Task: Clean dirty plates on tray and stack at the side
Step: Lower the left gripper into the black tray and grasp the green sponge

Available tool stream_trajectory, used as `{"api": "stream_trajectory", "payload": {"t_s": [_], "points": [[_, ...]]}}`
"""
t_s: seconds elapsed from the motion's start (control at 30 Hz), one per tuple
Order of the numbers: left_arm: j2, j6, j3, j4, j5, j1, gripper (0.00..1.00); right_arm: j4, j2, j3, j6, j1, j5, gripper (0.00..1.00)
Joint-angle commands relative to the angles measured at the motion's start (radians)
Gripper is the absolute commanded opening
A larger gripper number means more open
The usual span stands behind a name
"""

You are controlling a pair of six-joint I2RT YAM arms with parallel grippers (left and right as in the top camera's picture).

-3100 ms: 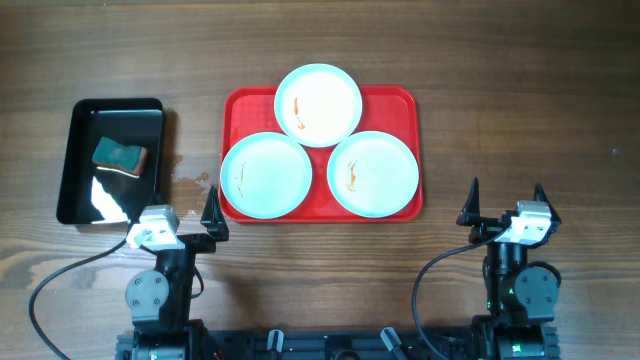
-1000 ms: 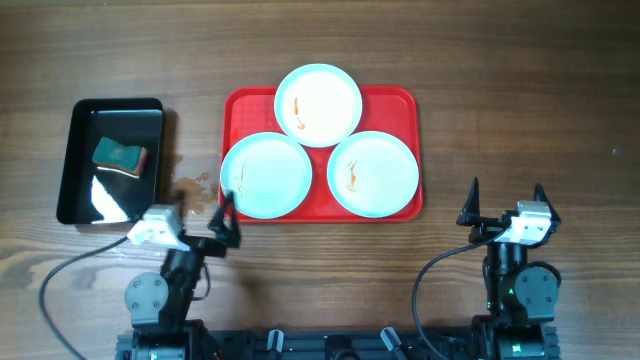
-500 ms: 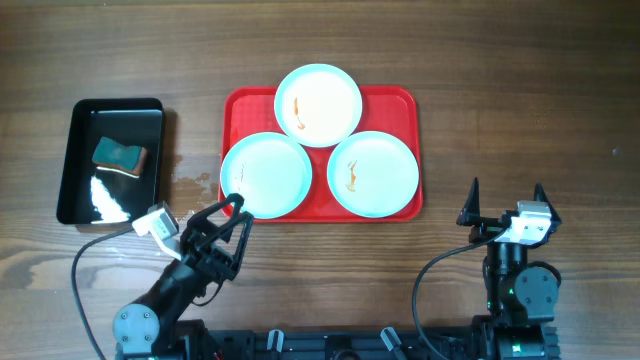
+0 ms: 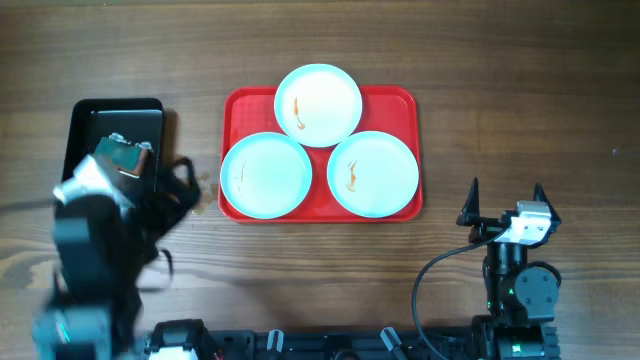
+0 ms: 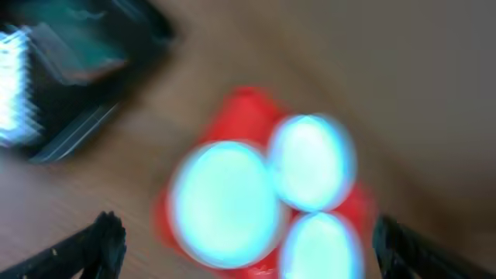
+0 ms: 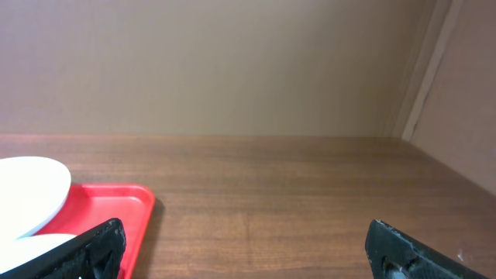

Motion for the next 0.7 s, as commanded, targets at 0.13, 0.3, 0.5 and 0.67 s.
{"api": "stream_trajectory", "payload": {"t_s": [0.13, 0.3, 0.5, 0.67], "points": [[0.469, 0.097, 0.324, -0.193, -0.163, 0.007, 1.00, 0.004, -0.013, -0.001, -0.008, -0.006, -0.015, 1.00], [0.641, 0.091, 0.335, -0.146, -0.116, 0.026, 1.00, 0.004, -0.013, -0.001, -0.008, -0.006, -0.015, 1.00], [0.789, 0.038, 0.385, -0.074, -0.029, 0.168, 1.00, 0.004, -0.013, -0.001, -0.008, -0.006, -0.015, 1.00], [0.915, -0.100, 0.385, -0.056, -0.076, 0.293, 1.00, 0.004, -0.013, -0.001, -0.008, -0.006, -0.015, 1.00]]}}
